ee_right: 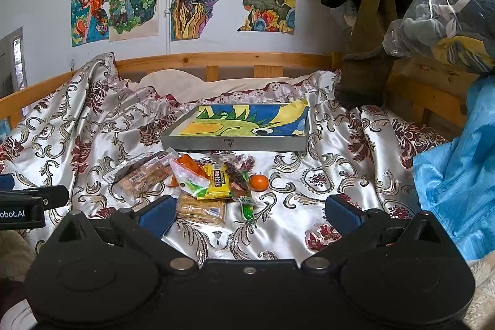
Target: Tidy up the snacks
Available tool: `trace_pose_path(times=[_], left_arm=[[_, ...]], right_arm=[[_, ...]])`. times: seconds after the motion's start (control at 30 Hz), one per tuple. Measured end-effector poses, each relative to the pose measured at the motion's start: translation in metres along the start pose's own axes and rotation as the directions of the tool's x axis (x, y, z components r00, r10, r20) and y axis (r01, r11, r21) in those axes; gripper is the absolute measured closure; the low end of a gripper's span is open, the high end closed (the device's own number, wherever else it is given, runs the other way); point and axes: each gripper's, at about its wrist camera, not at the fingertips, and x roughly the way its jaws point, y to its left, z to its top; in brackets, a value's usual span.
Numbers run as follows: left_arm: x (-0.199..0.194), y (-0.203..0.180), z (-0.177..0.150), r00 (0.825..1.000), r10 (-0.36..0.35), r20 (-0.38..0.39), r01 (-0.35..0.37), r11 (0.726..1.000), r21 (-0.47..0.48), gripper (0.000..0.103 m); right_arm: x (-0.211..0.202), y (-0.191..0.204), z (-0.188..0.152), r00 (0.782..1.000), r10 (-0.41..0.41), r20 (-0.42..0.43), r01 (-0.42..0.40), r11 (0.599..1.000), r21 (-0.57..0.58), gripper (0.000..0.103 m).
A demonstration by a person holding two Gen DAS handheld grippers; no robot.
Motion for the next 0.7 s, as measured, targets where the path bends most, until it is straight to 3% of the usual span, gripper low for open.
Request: trace_pose_path(times=[0.5, 0.7], left_arm=[[0.0034, 0.0012, 0.0004, 1.0, 0.003, -0.002, -0.003, 1.0, 0.004, 0.0], [0.0038, 0.0087, 0.0019, 0.999, 0.008, -0.036, -0.008, 1.0, 0.007, 0.0]], right_arm=[[0.001, -0.0016, 0.001, 1.0, 0.001, -0.004, -0.001, 1.0, 0.001, 0.001], [0.002, 0.0027, -0.0045, 1.0, 0.002, -0.016, -0.002, 1.0, -0.003, 0.001]])
